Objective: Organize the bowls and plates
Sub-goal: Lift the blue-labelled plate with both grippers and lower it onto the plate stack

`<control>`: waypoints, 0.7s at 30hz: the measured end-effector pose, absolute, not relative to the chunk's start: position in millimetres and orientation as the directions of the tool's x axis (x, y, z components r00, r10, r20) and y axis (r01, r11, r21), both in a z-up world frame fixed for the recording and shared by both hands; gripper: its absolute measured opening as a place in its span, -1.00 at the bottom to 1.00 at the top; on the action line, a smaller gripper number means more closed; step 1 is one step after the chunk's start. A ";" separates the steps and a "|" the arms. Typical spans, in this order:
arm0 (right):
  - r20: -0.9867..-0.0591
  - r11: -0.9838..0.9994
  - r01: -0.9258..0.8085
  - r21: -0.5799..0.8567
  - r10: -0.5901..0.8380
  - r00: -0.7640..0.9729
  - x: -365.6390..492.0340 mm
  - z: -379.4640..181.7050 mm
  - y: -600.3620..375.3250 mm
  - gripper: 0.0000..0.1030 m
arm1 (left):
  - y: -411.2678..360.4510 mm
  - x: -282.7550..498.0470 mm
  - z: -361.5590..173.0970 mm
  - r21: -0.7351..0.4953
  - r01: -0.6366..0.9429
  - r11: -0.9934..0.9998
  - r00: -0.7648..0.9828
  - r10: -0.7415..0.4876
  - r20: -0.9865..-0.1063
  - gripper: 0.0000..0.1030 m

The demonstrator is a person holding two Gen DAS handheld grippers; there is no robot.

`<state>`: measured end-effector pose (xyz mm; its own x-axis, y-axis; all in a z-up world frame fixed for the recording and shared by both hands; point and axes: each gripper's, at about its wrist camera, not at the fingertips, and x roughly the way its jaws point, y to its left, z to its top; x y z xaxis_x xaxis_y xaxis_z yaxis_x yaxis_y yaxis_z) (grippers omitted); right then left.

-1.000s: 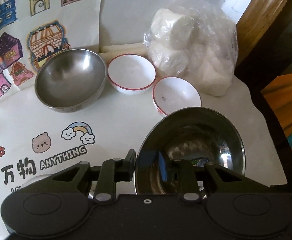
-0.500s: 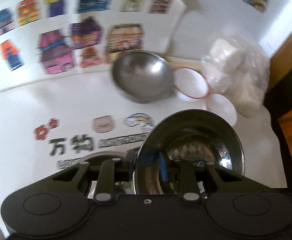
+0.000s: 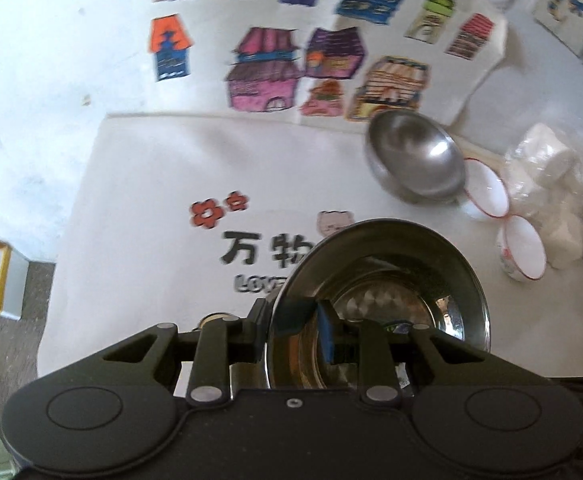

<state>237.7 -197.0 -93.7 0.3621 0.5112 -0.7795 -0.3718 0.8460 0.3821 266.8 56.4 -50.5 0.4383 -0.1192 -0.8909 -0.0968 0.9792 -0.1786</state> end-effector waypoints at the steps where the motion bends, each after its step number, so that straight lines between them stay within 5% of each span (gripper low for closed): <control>1: -0.781 0.844 -0.375 0.384 0.514 0.356 238.9 -94.9 -194.2 -0.57 | 59.4 267.0 -51.9 -0.176 -0.106 0.979 0.436 -0.113 -0.893 -0.46; 21: -0.798 0.841 -0.389 0.377 0.508 0.326 258.6 -106.6 -166.6 -0.57 | 84.1 272.5 -72.3 -0.138 -0.152 0.979 0.417 -0.063 -0.907 -0.45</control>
